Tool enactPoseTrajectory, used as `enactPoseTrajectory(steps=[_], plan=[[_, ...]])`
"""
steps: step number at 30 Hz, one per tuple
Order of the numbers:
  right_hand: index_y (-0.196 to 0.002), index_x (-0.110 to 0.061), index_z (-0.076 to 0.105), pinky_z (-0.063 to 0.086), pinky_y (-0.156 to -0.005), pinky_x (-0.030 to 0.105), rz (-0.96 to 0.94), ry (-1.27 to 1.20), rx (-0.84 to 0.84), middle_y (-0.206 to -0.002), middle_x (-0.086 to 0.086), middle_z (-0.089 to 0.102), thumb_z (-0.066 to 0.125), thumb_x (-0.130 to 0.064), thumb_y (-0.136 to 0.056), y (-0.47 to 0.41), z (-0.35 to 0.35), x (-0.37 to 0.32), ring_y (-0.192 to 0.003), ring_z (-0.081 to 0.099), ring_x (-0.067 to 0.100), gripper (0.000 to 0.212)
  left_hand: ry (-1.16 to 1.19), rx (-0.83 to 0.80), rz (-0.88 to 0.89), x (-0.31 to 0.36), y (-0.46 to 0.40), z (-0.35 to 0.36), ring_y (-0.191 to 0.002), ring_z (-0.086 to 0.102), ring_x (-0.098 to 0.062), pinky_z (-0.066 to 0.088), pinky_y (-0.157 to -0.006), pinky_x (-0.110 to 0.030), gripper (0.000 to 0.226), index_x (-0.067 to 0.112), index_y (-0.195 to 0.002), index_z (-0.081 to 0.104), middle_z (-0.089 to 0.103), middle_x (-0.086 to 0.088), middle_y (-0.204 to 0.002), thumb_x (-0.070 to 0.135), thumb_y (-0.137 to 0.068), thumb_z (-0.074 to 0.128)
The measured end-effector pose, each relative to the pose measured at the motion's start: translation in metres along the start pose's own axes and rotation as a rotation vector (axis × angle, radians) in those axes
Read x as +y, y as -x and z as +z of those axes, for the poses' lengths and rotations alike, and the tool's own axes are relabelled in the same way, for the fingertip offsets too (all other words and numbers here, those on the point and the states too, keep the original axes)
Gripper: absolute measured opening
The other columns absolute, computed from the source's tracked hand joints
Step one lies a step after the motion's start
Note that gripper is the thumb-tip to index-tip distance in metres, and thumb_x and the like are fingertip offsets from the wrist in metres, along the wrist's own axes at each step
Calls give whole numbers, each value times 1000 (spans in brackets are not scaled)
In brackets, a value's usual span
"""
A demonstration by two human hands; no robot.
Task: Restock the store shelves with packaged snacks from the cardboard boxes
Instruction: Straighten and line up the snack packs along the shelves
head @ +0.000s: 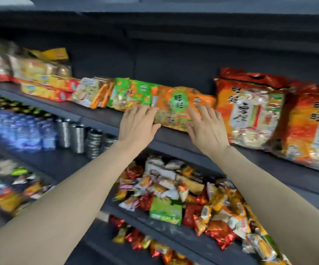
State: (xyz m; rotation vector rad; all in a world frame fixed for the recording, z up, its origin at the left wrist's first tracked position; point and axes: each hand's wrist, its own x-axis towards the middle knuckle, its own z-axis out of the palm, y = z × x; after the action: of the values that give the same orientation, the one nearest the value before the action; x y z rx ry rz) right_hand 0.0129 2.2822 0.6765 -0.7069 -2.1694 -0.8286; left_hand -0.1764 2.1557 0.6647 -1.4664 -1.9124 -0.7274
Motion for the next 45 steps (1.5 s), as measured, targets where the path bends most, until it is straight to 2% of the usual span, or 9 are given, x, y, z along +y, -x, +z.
enactPoseTrajectory(steps=[4,10,16,23,28,33,39,45], plan=[[-138,-13,52,43,-93,50,-69,-111,18,-129,17,58,49,-38,-99,-28,15,-104,-117,54,40,46,-84,14,-77,-92,45,-28,-116,56,-35,47,-94,-47,51,18,-140,52,60,-9,-131,40,-94,61],[-142,-12,49,44,-96,51,-151,-325,-21,-134,19,55,46,-38,-102,-58,44,-250,-119,53,41,47,-234,-7,-218,-216,121,-70,-108,58,-38,47,-90,-48,49,16,-133,57,61,-11,-124,37,-90,66],[-136,-11,52,44,-89,49,-295,-503,-42,-124,17,59,48,-36,-98,-82,78,-391,-111,56,38,45,-389,-29,-385,-324,199,-104,-102,60,-39,48,-84,-48,46,15,-126,61,63,-11,-117,37,-86,70],[-136,-10,53,45,-87,50,-443,-690,-48,-127,18,58,46,-38,-99,-99,130,-557,-109,56,41,47,-504,-95,-614,-436,279,-120,-105,58,-39,48,-84,-47,42,18,-124,61,63,-10,-117,38,-87,67],[-135,-13,55,43,-86,47,-580,-809,-78,-124,15,60,48,-37,-97,-106,178,-671,-107,58,39,45,-509,-171,-763,-523,327,-108,-117,55,-36,46,-90,-46,50,20,-134,56,59,-8,-129,40,-89,66],[-132,-13,56,40,-87,45,-687,-874,-238,-120,14,59,54,-37,-93,-114,228,-774,-107,56,36,46,-501,-252,-948,-603,371,-81,-122,54,-34,45,-96,-46,51,22,-139,53,56,-8,-135,44,-94,61],[-137,-12,51,45,-92,46,-803,-963,-429,-124,15,58,53,-35,-97,-110,283,-886,-113,55,35,46,-450,-346,-1210,-672,437,-45,-123,52,-35,42,-100,-49,48,21,-137,56,57,-9,-135,40,-93,63],[-144,-16,43,46,-99,42,-839,-958,-635,-133,11,56,49,-38,-101,-79,322,-971,-122,53,30,49,-385,-481,-1379,-730,515,-13,-126,50,-31,40,-103,-46,47,22,-136,56,56,-7,-137,40,-92,62]])
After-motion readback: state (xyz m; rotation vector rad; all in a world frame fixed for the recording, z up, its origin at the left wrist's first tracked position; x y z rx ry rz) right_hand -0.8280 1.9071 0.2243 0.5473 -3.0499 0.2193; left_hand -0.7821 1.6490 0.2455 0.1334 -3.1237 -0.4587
